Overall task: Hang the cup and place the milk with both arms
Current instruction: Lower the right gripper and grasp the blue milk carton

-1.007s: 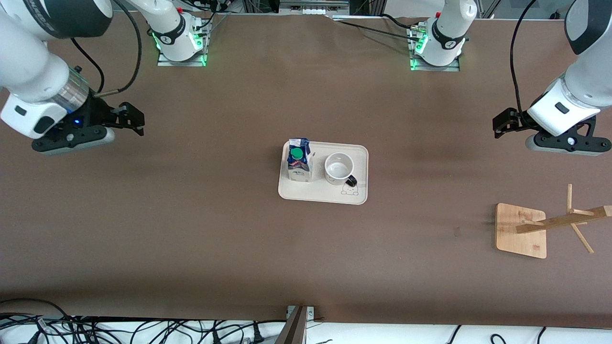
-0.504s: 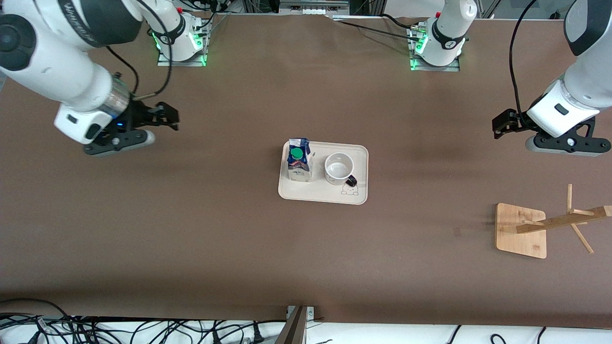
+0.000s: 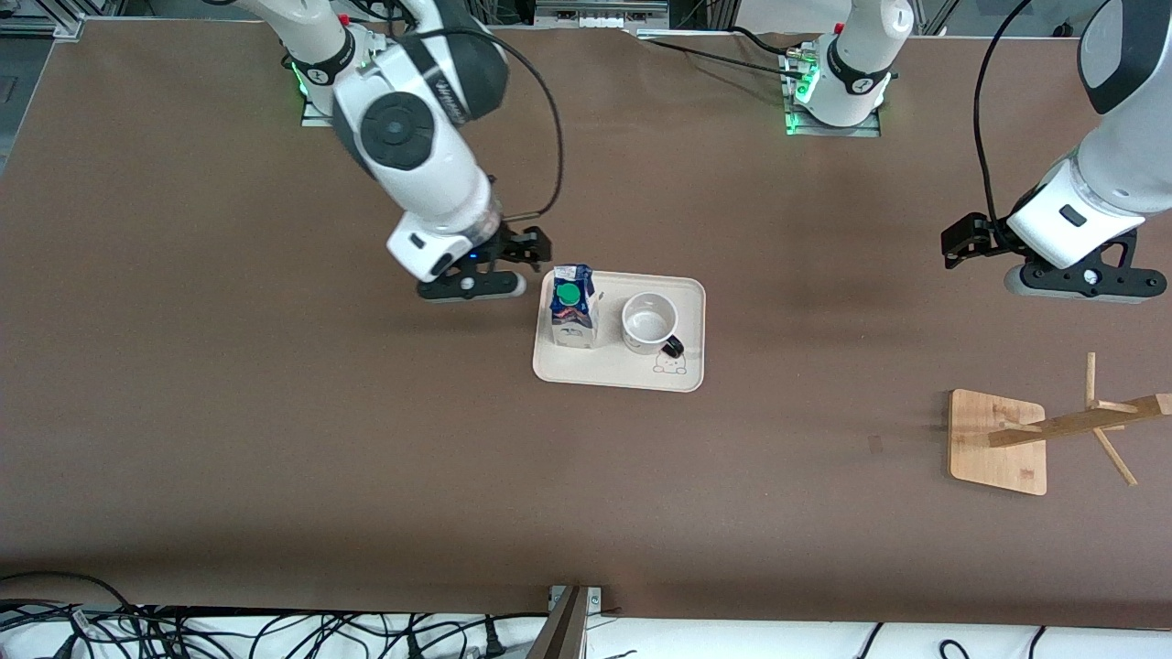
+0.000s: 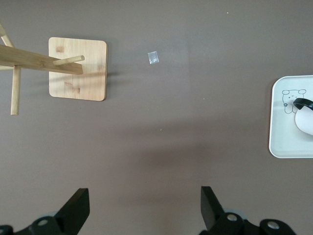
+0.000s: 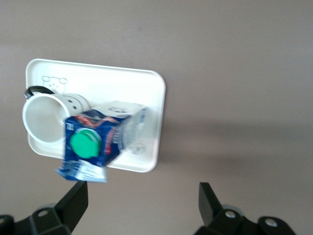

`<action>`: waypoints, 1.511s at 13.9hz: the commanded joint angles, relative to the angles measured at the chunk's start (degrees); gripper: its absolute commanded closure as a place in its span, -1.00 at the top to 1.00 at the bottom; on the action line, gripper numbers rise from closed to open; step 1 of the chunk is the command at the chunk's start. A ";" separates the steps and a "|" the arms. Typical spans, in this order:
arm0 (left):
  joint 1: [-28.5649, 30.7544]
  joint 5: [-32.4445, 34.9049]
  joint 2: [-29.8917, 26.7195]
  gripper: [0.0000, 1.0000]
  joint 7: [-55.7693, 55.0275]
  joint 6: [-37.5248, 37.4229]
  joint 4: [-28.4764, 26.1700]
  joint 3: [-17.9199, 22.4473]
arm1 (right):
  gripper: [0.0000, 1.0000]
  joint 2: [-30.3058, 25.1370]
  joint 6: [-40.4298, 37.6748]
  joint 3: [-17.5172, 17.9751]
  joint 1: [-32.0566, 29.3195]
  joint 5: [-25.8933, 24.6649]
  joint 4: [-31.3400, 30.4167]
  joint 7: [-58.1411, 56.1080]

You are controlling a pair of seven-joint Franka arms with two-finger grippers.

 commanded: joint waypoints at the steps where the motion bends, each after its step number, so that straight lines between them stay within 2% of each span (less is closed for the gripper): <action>1: -0.08 -1.66 1.03 1.00 -0.43 -0.76 2.17 -0.14 | 1.00 4.39 1.95 -0.56 2.93 0.30 4.45 6.34; 6: -0.25 -1.66 2.16 1.00 -0.87 -0.67 2.51 -0.22 | 1.00 9.05 9.42 -0.73 6.71 -0.23 4.20 11.54; 8: -0.25 -1.65 4.44 1.00 -0.87 -1.02 6.63 -0.22 | 1.00 9.67 9.61 -1.08 7.24 -1.01 3.76 11.89; 11: -1.65 -1.66 4.89 1.00 -2.09 -1.02 7.44 -0.22 | 0.96 10.03 9.52 -1.08 7.33 -2.68 2.53 11.98; 13: -2.88 -1.66 4.98 1.00 -5.16 -0.94 7.44 -0.22 | 0.74 10.03 9.52 -1.08 7.33 -2.78 1.56 11.89; 16: -3.24 -1.66 5.68 1.00 -6.58 -0.76 7.62 -0.31 | -0.02 10.03 8.99 -1.08 6.81 -2.69 1.56 11.80; 17: -3.33 -1.74 5.77 1.00 -7.37 -0.76 7.70 -0.22 | -0.21 9.94 8.99 -1.17 6.72 -2.69 1.64 11.89; 19: -3.33 -1.83 5.77 1.00 -10.43 -0.76 7.62 -0.31 | -0.34 9.59 8.91 -1.17 6.28 -2.60 1.99 11.02; 21: -3.76 -3.58 5.77 1.00 -14.38 -0.76 7.61 -0.31 | -0.34 8.36 7.16 -1.17 4.27 -2.34 2.96 9.52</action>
